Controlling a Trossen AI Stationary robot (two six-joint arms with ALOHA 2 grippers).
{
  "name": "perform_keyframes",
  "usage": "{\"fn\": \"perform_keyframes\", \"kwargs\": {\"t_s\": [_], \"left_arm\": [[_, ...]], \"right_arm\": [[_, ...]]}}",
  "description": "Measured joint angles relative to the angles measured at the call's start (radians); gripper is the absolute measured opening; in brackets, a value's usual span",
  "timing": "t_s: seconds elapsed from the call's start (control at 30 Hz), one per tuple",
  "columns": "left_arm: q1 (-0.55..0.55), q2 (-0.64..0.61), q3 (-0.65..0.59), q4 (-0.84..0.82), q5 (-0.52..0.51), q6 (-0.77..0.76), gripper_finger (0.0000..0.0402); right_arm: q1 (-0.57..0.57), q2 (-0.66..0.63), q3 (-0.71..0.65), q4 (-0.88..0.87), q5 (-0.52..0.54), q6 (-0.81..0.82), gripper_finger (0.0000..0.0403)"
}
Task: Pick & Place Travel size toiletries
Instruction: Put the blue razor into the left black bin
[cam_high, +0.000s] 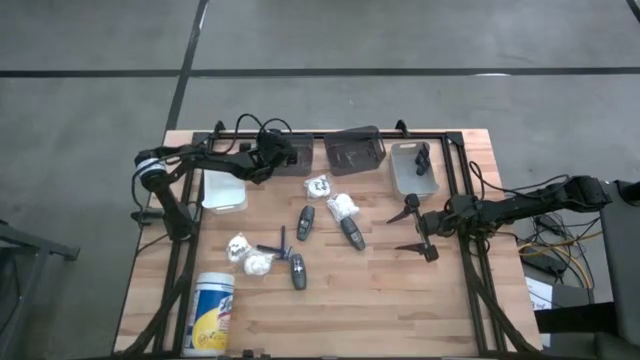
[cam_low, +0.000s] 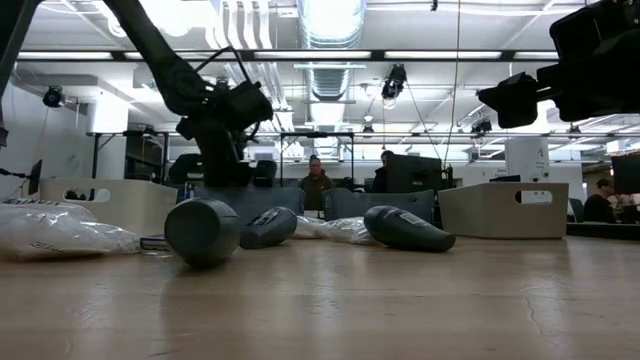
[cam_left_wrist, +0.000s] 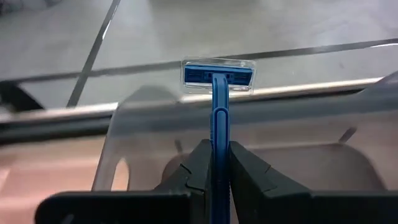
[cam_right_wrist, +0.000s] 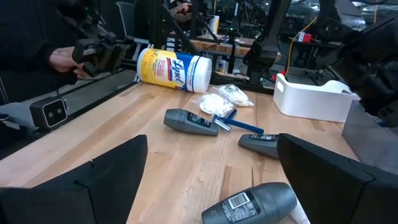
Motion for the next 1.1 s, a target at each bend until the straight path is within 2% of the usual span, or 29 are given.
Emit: {"fn": "perform_keyframes", "kwargs": {"t_s": [0.17, 0.47, 0.87, 1.1], "left_arm": [[-0.003, 0.0, -0.036, 0.006, 0.014, -0.062, 0.0042], [-0.003, -0.002, -0.037, 0.017, 0.036, -0.055, 0.0047], [-0.003, -0.007, -0.007, 0.024, 0.048, -0.054, 0.0124], [-0.003, -0.012, -0.007, 0.024, 0.06, -0.061, 0.015]], "right_arm": [[0.0, 0.0, 0.0, 0.0, 0.0, 0.001, 0.036], [0.0, 0.0, 0.0, 0.0, 0.0, 0.0, 0.0336], [0.0, 0.0, 0.0, 0.0, 0.0, -0.001, 0.0299], [0.0, 0.0, 0.0, 0.0, 0.0, 0.001, 0.0279]]}}
